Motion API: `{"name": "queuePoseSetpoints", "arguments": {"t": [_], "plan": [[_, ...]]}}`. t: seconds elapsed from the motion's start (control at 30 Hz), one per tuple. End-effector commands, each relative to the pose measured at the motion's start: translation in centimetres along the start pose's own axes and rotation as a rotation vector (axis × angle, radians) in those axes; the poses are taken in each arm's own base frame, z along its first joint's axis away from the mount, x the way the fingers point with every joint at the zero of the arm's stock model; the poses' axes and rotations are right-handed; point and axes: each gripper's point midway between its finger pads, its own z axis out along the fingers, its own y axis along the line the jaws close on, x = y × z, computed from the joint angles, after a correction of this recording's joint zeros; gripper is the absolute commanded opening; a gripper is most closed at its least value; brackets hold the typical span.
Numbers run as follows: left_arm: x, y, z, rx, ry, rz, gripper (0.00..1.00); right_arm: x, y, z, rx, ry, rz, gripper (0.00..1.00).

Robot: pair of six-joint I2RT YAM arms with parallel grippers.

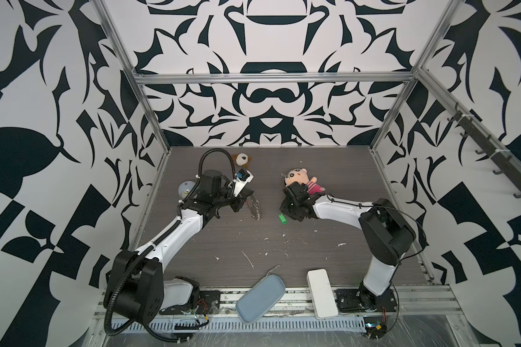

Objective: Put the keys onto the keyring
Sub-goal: 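Lower the right gripper onto the green tag's ring and close on it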

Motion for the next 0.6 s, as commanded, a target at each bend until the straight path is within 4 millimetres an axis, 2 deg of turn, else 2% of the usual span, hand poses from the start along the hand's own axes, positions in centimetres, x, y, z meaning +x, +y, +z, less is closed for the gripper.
{"name": "queuePoseSetpoints", "arguments": {"t": [0.0,0.5,0.57], "plan": [[-2.1,-0.3,-0.6,0.016,-0.045,0.032,0.0,0.1,0.8,-0.6,-0.024,0.011,0.02,0.27],[-2.3,-0.4,-0.6,0.023,-0.05,0.035,0.0,1.4,0.4,2.6,-0.001,0.053,0.079,0.27],[-2.3,-0.4,-0.6,0.022,-0.049,0.035,0.0,1.5,0.3,2.9,-0.002,0.054,0.091,0.22]]}}
